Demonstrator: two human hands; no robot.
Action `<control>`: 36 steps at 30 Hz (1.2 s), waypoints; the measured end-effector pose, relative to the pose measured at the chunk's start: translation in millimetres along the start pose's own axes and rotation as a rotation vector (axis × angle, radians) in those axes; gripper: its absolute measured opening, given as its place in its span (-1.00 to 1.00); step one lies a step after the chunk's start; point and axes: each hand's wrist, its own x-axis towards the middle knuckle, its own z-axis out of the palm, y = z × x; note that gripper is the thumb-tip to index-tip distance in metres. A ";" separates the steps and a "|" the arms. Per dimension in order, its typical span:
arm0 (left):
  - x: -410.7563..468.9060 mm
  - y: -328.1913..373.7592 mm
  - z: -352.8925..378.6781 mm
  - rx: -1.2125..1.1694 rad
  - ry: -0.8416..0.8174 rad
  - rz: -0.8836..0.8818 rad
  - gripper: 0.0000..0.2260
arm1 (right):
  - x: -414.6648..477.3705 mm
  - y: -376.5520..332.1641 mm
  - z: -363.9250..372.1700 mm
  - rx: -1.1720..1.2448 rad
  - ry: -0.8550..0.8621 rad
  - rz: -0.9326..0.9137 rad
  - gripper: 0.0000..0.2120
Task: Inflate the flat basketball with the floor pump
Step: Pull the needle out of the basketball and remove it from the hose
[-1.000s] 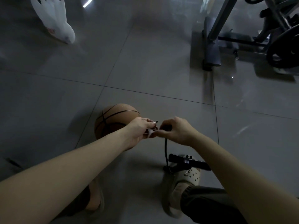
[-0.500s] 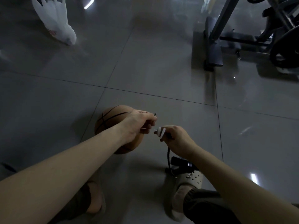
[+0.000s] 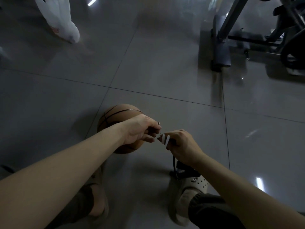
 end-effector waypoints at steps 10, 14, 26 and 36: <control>2.8 -5.0 0.4 -0.008 -0.015 -0.011 -0.91 | 0.0 0.2 -4.2 0.017 0.016 -0.009 -0.84; 1.7 -3.8 1.1 -0.026 -0.018 -0.008 -0.92 | -0.2 -1.1 -7.0 0.014 -0.001 -0.011 -0.82; 1.9 -3.0 1.1 -0.024 -0.041 -0.010 -0.95 | 1.2 1.6 -6.5 0.030 -0.015 -0.031 -0.84; 0.6 -4.1 7.3 0.142 -0.039 -0.005 -0.91 | 0.0 3.3 2.2 0.112 0.035 0.003 -0.63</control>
